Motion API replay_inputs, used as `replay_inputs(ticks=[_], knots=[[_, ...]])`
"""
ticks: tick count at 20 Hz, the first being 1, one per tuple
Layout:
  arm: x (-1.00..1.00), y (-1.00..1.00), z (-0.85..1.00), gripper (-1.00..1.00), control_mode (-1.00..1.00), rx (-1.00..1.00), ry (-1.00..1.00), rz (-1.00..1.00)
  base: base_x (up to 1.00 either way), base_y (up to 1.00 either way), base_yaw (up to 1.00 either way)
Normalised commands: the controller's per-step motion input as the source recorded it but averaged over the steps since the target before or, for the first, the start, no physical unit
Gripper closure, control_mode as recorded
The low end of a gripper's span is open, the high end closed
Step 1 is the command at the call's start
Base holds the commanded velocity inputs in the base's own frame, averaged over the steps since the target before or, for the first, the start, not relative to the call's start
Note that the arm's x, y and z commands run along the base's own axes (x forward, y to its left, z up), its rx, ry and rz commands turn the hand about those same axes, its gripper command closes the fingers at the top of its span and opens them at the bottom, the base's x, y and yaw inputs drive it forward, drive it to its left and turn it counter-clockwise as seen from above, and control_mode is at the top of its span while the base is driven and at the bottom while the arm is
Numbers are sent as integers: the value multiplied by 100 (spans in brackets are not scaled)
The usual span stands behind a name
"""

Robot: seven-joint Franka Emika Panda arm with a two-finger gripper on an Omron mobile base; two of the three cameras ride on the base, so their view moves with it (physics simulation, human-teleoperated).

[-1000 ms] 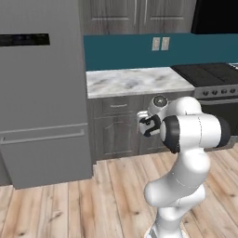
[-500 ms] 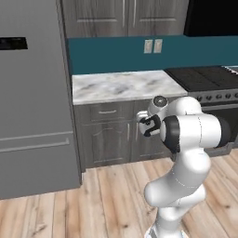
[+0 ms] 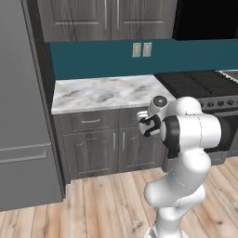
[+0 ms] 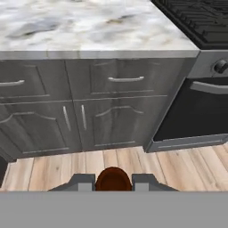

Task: Place the large bottle from the dining counter next to the other large bottle outside the sink, and place the small bottle from the dining counter next to the other small bottle inside the sink.

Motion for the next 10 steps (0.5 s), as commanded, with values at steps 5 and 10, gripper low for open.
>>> replay_inputs(ticks=[5,10], knots=[[0,0,0,100,100,0,0,0,41,-66,0],[0,0,0,100,100,0,0,0,31,-72,0]])
